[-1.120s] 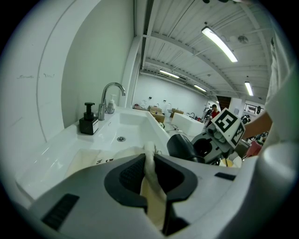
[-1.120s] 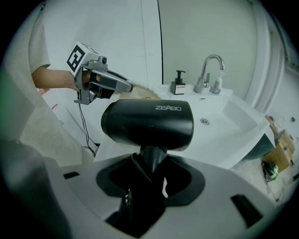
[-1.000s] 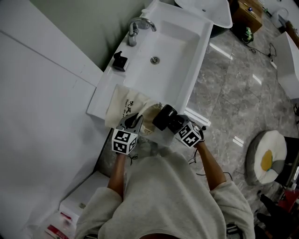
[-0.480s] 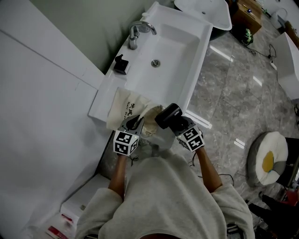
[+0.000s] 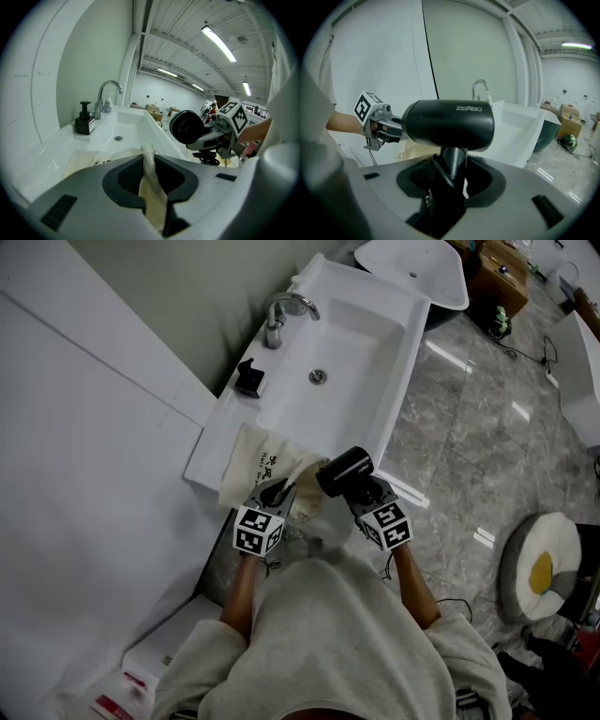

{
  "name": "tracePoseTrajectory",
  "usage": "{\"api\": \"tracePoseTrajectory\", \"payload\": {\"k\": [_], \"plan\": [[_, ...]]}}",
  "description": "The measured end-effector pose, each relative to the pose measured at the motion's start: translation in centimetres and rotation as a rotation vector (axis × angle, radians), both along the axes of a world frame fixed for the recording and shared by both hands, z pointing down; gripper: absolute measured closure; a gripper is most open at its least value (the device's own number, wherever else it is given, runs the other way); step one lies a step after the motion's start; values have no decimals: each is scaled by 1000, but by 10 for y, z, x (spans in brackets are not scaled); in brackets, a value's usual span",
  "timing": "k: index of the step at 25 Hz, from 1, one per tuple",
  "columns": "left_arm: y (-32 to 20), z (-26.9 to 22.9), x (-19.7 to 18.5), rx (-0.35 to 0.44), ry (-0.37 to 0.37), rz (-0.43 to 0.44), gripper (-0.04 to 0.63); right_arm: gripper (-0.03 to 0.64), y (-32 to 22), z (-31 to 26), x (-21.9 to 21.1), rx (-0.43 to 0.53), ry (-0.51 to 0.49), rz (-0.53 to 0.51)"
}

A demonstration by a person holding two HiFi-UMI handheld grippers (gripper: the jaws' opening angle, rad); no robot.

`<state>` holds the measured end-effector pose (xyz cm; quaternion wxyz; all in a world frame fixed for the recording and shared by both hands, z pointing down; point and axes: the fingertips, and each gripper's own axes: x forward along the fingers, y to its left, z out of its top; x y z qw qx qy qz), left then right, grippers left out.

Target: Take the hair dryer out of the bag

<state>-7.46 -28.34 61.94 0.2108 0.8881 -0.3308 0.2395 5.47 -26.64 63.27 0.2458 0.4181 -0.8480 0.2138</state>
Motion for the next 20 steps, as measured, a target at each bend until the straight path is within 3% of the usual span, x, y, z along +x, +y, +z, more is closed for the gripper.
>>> {"api": "tracePoseTrajectory", "payload": {"k": [4,8,15,20], "plan": [[0,-4,3,6,19,20,527,446,-8,-10,-1,28,-17,24],[-1,-12,8,12,51,39,460,446,-16,-20,1,57,-31,45],[-24,-37,-8,78,86,-50,466,446,-35,-42,3,115,-54,72],[-43,-57,-23,140,90,-90,518,446,-51,-62,5,169,-55,83]]}}
